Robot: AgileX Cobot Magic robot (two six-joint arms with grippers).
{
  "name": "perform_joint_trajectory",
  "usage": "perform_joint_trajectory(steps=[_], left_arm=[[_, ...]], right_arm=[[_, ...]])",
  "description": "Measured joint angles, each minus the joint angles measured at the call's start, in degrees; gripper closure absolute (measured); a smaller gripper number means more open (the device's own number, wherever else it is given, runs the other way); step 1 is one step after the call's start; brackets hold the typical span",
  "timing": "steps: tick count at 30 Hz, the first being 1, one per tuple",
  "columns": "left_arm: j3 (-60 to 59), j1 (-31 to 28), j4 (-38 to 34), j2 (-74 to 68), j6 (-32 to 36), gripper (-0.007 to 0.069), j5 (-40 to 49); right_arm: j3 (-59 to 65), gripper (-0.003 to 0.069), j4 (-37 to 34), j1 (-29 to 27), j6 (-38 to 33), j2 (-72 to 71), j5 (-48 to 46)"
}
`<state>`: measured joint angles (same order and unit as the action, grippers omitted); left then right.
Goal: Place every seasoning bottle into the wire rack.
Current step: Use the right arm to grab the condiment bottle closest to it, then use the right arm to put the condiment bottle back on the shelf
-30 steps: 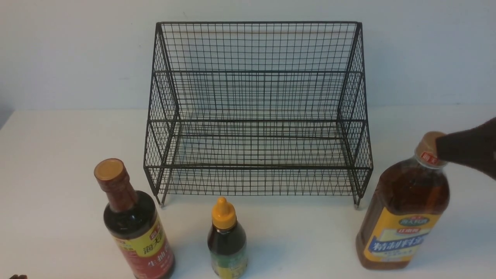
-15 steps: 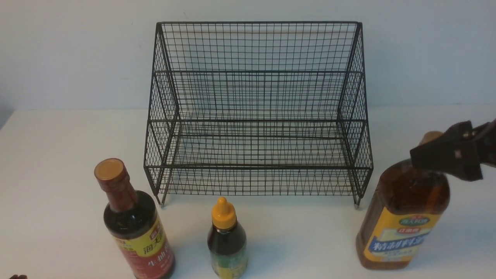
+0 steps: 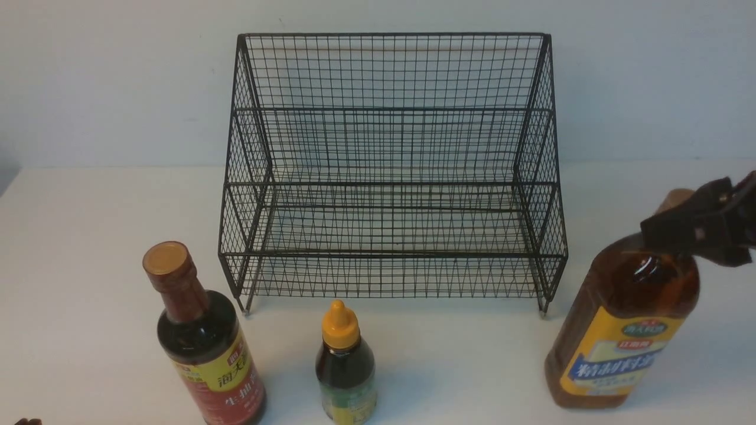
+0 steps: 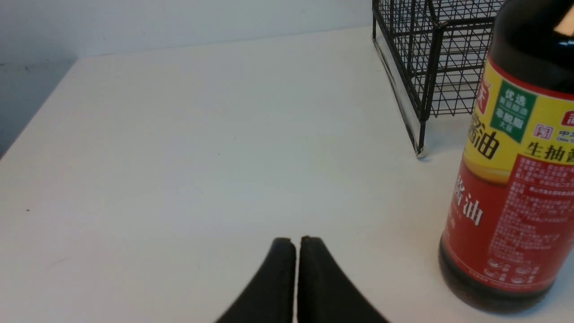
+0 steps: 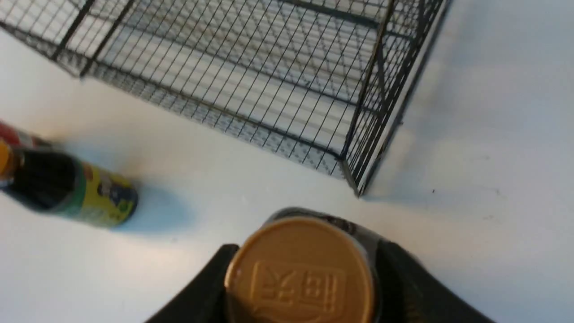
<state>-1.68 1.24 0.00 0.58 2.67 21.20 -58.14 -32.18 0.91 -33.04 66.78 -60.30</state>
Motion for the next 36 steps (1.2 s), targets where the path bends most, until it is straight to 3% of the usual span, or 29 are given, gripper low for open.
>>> perform_joint_trajectory(steps=[7, 11, 18, 28, 34, 36], left_arm=[[0.0, 0.0, 0.0, 0.0, 0.0, 0.0629, 0.0], [0.0, 0.0, 0.0, 0.0, 0.0, 0.0629, 0.0], [0.0, 0.0, 0.0, 0.0, 0.0, 0.0629, 0.0], [0.0, 0.0, 0.0, 0.0, 0.0, 0.0629, 0.0], [0.0, 0.0, 0.0, 0.0, 0.0, 0.0629, 0.0], [0.0, 0.0, 0.0, 0.0, 0.0, 0.0629, 0.0]], right_arm=[[-12.38, 0.0321, 6.49, 0.0, 0.31, 1.27, -14.05], [-20.16, 0.0321, 6.42, 0.0, 1.36, 1.27, -16.0], [-32.41, 0.0321, 4.76, 0.0, 1.5, 1.52, -15.86], [-46.76, 0.0321, -6.24, 0.0, 2.08, 10.8, -10.96], [-53.31, 0.0321, -4.29, 2.37, 4.02, 18.22, -9.95], [-56.37, 0.0321, -0.48, 5.52, 5.08, 21.77, -8.81]])
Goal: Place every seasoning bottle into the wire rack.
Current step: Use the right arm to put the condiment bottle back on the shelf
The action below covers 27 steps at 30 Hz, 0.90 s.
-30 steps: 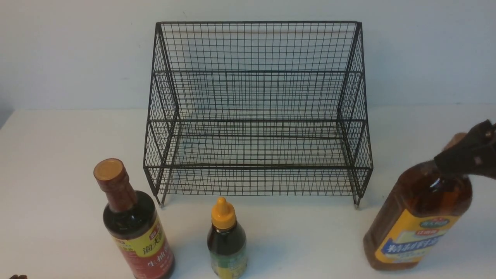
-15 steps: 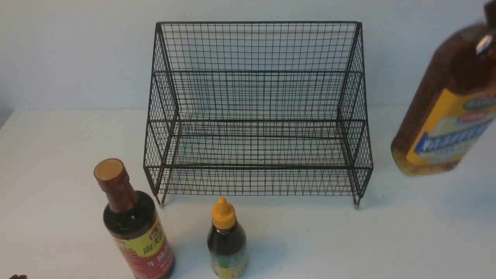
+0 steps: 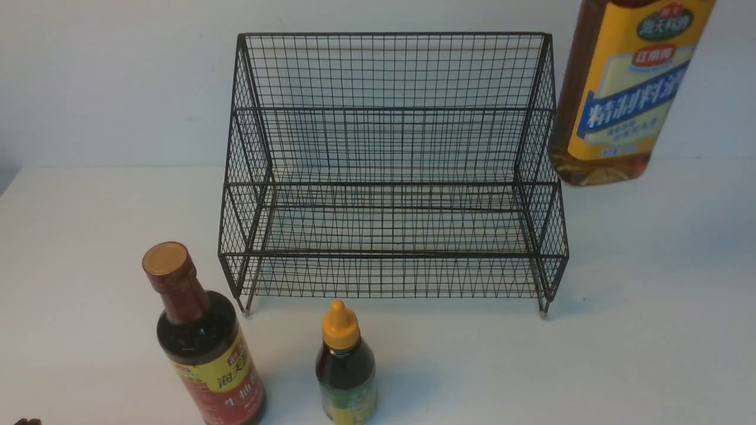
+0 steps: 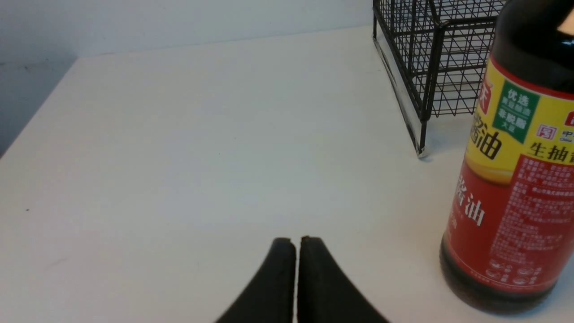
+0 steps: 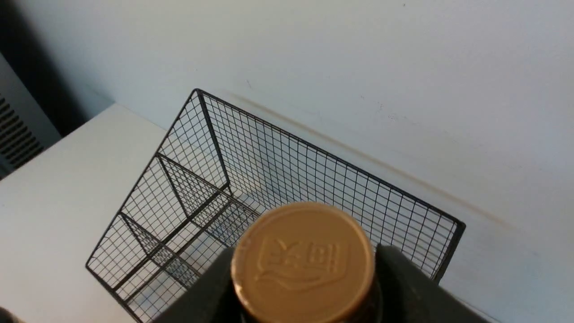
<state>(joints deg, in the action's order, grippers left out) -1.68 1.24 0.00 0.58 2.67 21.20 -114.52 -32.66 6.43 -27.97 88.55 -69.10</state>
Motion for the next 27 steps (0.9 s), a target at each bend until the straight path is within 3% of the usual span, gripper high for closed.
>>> perform_joint_trajectory(steps=[5, 11, 27], left_arm=[[0.0, 0.0, 0.0, 0.0, 0.0, 0.0629, 0.0], [0.0, 0.0, 0.0, 0.0, 0.0, 0.0629, 0.0], [0.0, 0.0, 0.0, 0.0, 0.0, 0.0629, 0.0]], right_arm=[[-4.57, 0.0321, 10.65, 8.1, 6.1, 4.77, 2.66], [-5.25, 0.0321, 20.69, 12.59, 15.35, 8.02, 6.64], [-5.63, 0.0321, 23.54, 12.73, 19.18, 16.08, 4.95]])
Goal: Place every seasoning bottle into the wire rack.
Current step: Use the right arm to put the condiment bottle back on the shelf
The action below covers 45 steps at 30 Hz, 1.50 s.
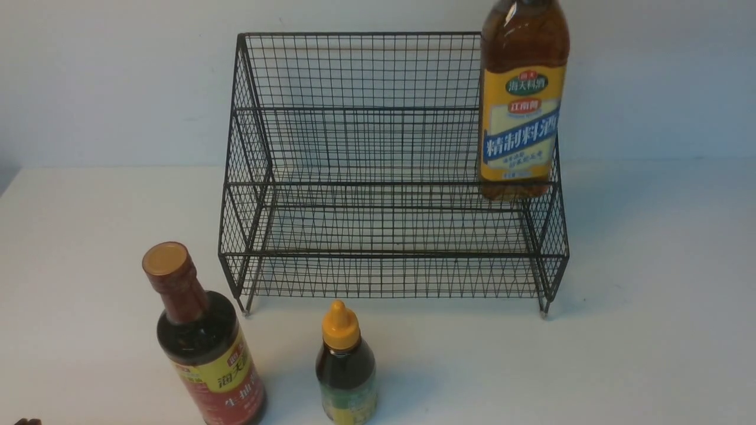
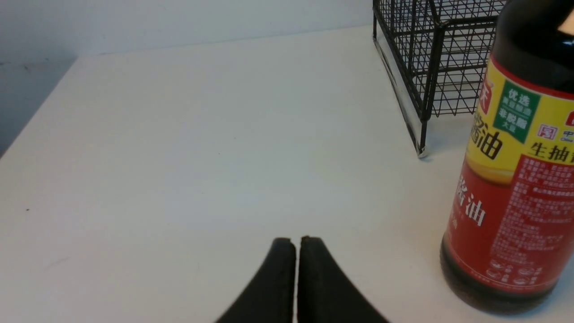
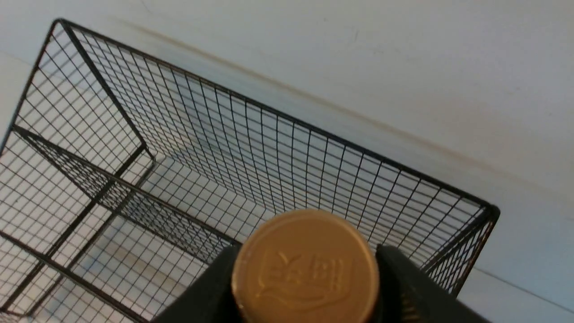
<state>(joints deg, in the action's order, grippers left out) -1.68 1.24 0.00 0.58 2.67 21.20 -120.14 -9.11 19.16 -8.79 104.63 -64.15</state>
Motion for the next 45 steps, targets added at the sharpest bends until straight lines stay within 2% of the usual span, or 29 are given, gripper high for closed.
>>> perform_joint_trajectory(steps=[4, 12, 21, 34, 39, 42, 45], left_arm=[[0.0, 0.0, 0.0, 0.0, 0.0, 0.0629, 0.0], [0.0, 0.0, 0.0, 0.0, 0.0, 0.0629, 0.0], [0.0, 0.0, 0.0, 0.0, 0.0, 0.0629, 0.0], [0.0, 0.0, 0.0, 0.0, 0.0, 0.0629, 0.0], [0.0, 0.0, 0.0, 0.0, 0.0, 0.0629, 0.0], [0.0, 0.0, 0.0, 0.0, 0.0, 0.0629, 0.0], [0.0, 0.0, 0.0, 0.0, 0.0, 0.0629, 0.0]], right_arm=[[0.0, 0.0321, 1.11, 0.0, 0.4, 0.2, -4.05], [0.0, 0.0321, 4.66, 0.05, 6.82, 0.95, -11.95], [-0.73, 0.0321, 5.32, 0.05, 10.34, 5.36, -9.4], [-1.05, 0.0321, 5.43, 0.05, 11.16, 5.74, -8.86], [-1.1, 0.0227, 6.49, 0.05, 11.2, 5.54, -8.85], [-1.1, 0.0113, 6.76, 0.05, 11.55, 3.85, -9.01], [-1.1, 0.0076, 6.82, 0.05, 11.62, 2.01, -9.01]])
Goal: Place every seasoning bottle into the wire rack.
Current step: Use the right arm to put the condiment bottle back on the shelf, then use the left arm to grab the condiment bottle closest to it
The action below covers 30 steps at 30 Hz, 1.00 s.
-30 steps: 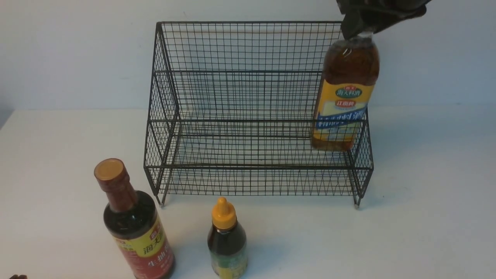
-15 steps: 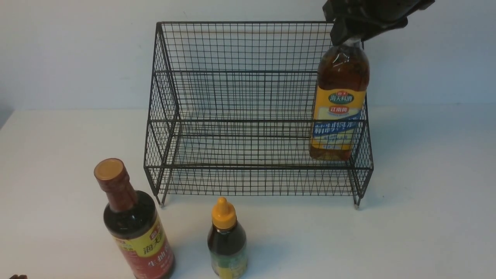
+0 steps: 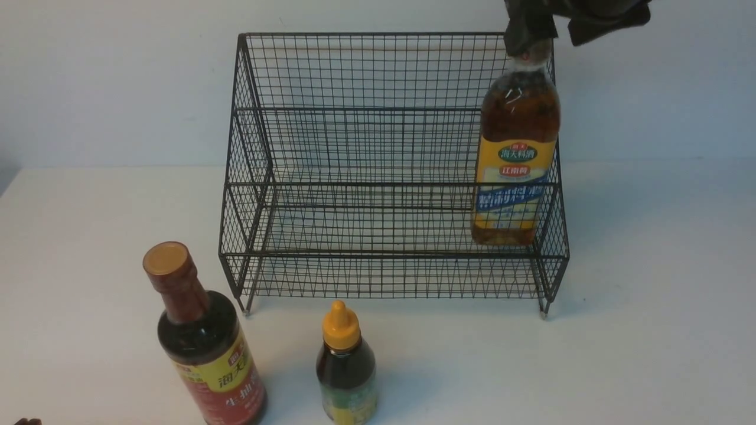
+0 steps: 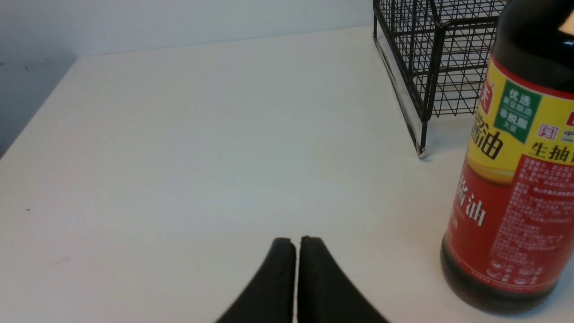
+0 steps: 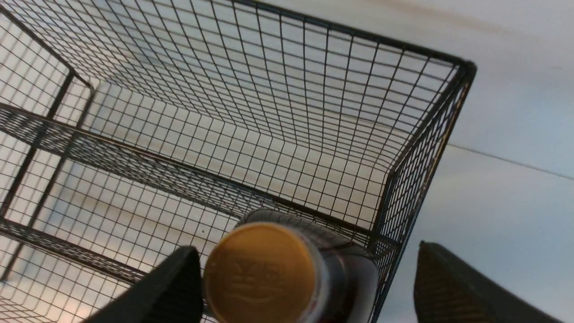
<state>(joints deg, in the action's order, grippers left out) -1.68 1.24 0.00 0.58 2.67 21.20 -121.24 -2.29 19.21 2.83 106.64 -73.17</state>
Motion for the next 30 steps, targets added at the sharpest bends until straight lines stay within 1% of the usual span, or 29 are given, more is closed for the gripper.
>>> perform_joint_trajectory(steps=[3, 8, 11, 14, 15, 16, 18, 20, 21, 22, 23, 24, 28, 29, 30], left_arm=[[0.0, 0.0, 0.0, 0.0, 0.0, 0.0629, 0.0], [0.0, 0.0, 0.0, 0.0, 0.0, 0.0629, 0.0], [0.0, 0.0, 0.0, 0.0, 0.0, 0.0629, 0.0], [0.0, 0.0, 0.0, 0.0, 0.0, 0.0629, 0.0], [0.0, 0.0, 0.0, 0.0, 0.0, 0.0629, 0.0], [0.0, 0.0, 0.0, 0.0, 0.0, 0.0629, 0.0], [0.0, 0.0, 0.0, 0.0, 0.0, 0.0629, 0.0], [0.0, 0.0, 0.0, 0.0, 0.0, 0.0629, 0.0], [0.0, 0.0, 0.0, 0.0, 0.0, 0.0629, 0.0], [0.0, 0.0, 0.0, 0.0, 0.0, 0.0629, 0.0], [0.0, 0.0, 0.0, 0.0, 0.0, 0.0629, 0.0], [0.0, 0.0, 0.0, 0.0, 0.0, 0.0629, 0.0], [0.0, 0.0, 0.0, 0.0, 0.0, 0.0629, 0.0], [0.0, 0.0, 0.0, 0.0, 0.0, 0.0629, 0.0], [0.0, 0.0, 0.0, 0.0, 0.0, 0.0629, 0.0]], right_arm=[[0.0, 0.006, 0.39, 0.0, 0.0, -4.3, 0.0], [-0.06, 0.0074, -1.72, 0.0, 0.05, -11.42, 0.0], [-0.06, 0.0109, -3.01, 0.0, -0.2, -17.77, -0.12], [-0.06, 0.0163, -3.13, 0.0, -0.96, -24.06, -0.18], [-0.06, 0.0163, -3.13, 0.0, -0.94, -24.47, -0.18], [0.63, 0.0211, -3.13, 0.0, -1.08, -28.06, -0.12], [3.1, 0.0264, -3.25, 0.0, -1.13, -32.26, -0.12], [7.89, 0.034, -3.26, 0.0, -1.15, -38.21, -0.12], [11.02, 0.0381, -3.26, 0.0, -1.2, -41.41, -0.16], [16.02, 0.0438, -3.26, 0.0, -1.2, -46.01, -0.16], [19.16, 0.0462, -3.26, 0.0, -1.2, -48.68, -0.16], [24.08, 0.0524, -3.26, 0.0, -1.2, -52.78, -0.18], [37.29, 0.062, -3.31, 0.0, -1.34, -63.16, -0.27], [43.63, 0.0651, -3.31, 0.0, -1.63, -68.7, -0.32], [49.1, 0.066, -3.31, 0.0, -1.98, -72.14, 0.09]])
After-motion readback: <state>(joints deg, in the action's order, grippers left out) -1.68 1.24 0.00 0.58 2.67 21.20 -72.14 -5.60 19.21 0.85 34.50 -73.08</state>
